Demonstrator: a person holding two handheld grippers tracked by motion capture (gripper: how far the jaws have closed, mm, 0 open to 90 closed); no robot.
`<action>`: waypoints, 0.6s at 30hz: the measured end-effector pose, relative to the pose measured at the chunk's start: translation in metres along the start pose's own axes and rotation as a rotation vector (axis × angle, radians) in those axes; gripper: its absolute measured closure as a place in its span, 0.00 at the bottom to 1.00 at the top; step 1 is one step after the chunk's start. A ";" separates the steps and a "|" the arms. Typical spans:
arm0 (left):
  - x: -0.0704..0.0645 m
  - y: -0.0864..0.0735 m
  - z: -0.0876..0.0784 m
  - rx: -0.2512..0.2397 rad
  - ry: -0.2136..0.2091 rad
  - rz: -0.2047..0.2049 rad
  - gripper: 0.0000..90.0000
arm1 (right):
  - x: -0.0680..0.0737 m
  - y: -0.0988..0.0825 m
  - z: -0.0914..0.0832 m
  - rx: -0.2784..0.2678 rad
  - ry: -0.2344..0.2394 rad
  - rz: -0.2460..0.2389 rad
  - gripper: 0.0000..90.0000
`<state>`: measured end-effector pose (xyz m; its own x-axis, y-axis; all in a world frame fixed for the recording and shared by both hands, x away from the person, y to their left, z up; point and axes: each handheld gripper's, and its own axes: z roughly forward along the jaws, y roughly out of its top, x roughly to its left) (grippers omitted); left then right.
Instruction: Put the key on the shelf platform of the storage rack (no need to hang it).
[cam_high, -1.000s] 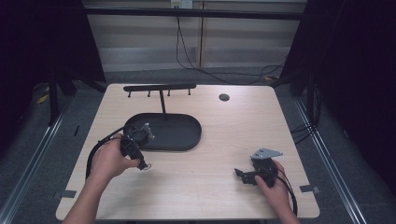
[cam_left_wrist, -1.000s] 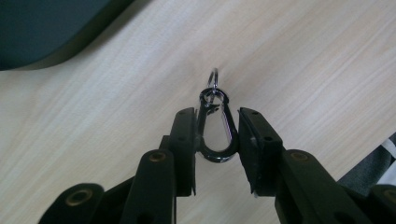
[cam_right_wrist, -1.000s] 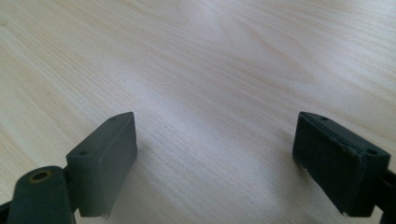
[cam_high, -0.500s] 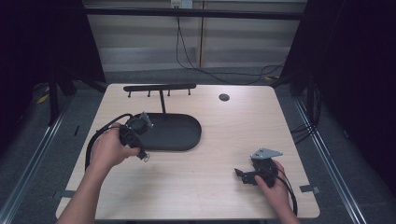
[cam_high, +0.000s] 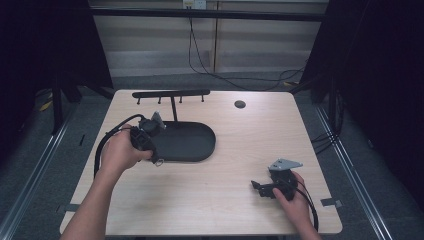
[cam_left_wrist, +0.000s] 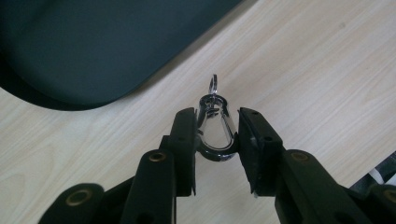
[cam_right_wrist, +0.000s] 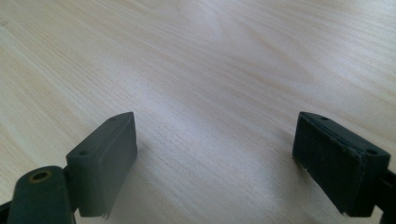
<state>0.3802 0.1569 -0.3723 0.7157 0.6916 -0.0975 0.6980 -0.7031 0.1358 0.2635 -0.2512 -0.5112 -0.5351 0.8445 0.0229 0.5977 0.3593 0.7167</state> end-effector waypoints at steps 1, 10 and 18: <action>0.000 0.000 0.000 0.000 0.000 0.000 0.76 | 0.000 0.000 0.000 0.000 0.000 0.000 0.15; 0.004 0.012 -0.006 -0.009 0.006 -0.015 0.76 | 0.000 0.000 0.000 0.000 0.000 0.000 0.15; 0.006 0.021 -0.008 -0.011 0.001 -0.018 0.76 | 0.000 0.000 0.000 0.000 0.000 0.000 0.15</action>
<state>0.3987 0.1474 -0.3619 0.7030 0.7042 -0.0992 0.7104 -0.6888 0.1447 0.2635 -0.2512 -0.5112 -0.5351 0.8445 0.0228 0.5976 0.3593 0.7168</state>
